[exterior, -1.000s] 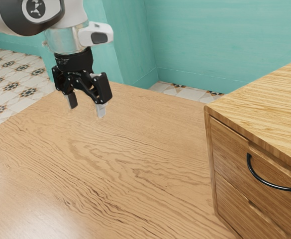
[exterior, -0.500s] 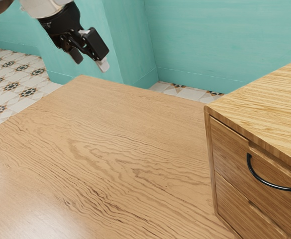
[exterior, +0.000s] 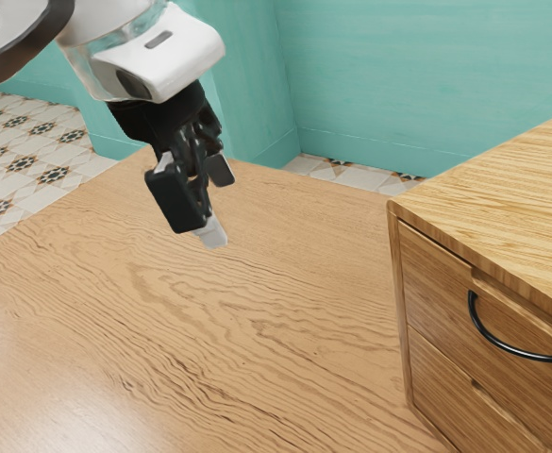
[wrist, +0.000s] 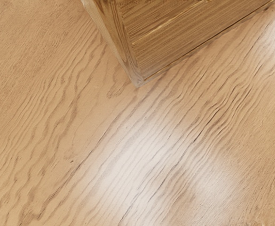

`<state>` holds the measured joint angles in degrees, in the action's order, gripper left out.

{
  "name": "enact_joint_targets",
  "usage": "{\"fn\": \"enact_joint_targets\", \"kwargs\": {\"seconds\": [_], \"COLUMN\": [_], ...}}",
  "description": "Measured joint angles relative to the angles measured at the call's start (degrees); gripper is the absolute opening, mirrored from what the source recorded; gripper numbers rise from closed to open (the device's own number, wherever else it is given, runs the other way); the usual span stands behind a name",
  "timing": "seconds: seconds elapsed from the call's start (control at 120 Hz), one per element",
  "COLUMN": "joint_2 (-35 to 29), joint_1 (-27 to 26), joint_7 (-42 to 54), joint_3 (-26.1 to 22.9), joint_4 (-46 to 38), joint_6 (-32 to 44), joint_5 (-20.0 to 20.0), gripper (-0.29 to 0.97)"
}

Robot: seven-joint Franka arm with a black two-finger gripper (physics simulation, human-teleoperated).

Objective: Pull the drawer handle with one arm to open the drawer

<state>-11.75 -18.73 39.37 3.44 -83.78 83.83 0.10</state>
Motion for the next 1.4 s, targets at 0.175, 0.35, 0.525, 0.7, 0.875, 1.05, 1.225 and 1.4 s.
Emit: {"fn": "enact_joint_targets", "kwargs": {"seconds": [0.175, 0.35, 0.525, 0.7, 0.875, 1.05, 1.225, 1.4], "joint_2": [-3.0, -4.4, -6.3, -8.3, -9.8, -9.8, -9.9, -9.5], "joint_1": [0.4, 0.3, 0.1, 0.1, 0.1, 0.1, 0.1, 0.1], "joint_7": [6.5, 11.7, 15.7, 18.6, 20.8, 22.5, 23.7, 24.7], "joint_3": [-4.6, -8.5, -10.9, -12.1, -15.5, -18.4, -20.0, -23.0], "joint_4": [-7.0, -11.7, -14.1, -14.3, -15.4, -15.4, -15.4, -14.7], "joint_6": [5.4, 11.6, 14.9, 15.8, 15.9, 16.1, 16.2, 16.5], "joint_5": [1.1, 4.0, 5.8, 6.3, 6.4, 6.5, 6.8, 7.0], "gripper": [0.68, 0.68, 0.68, 0.68, 0.68, 0.68, 0.68, 0.68]}}
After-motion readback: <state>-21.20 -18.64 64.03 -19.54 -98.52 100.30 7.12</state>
